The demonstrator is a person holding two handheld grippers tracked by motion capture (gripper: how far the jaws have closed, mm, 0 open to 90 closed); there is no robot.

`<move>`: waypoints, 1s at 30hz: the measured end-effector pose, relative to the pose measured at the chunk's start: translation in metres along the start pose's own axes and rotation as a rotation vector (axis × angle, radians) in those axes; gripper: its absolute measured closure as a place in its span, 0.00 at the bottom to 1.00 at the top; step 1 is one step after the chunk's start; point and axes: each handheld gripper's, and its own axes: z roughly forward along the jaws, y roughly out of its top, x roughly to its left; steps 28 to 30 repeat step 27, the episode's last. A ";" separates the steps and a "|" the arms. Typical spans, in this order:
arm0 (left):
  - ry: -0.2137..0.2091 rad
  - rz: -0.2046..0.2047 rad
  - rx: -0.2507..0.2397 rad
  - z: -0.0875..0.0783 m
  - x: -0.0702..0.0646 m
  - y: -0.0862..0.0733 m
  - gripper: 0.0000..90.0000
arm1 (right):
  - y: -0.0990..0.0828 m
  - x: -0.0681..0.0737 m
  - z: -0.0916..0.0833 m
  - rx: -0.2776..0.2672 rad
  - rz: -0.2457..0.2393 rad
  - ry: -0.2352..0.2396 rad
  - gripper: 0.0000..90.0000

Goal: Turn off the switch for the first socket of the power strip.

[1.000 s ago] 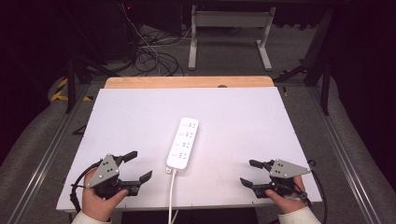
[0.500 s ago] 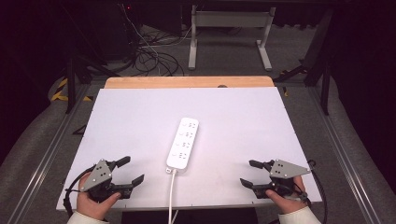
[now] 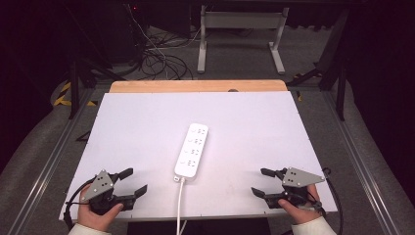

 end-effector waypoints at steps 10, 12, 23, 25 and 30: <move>0.012 0.033 -0.012 -0.002 -0.004 0.002 0.24 | 0.000 0.000 0.000 0.000 0.000 -0.002 0.30; 0.013 0.036 -0.014 -0.003 -0.004 0.003 0.24 | 0.000 0.000 0.000 -0.001 0.000 -0.001 0.30; 0.005 0.027 -0.019 -0.003 -0.005 0.003 0.23 | 0.000 0.000 0.000 -0.001 -0.002 -0.002 0.30; 0.006 0.023 -0.023 -0.003 -0.005 0.003 0.22 | 0.000 0.000 0.000 -0.001 -0.002 -0.002 0.30; 0.006 0.028 -0.019 -0.003 -0.004 0.003 0.22 | 0.000 0.000 0.000 -0.001 -0.002 -0.002 0.30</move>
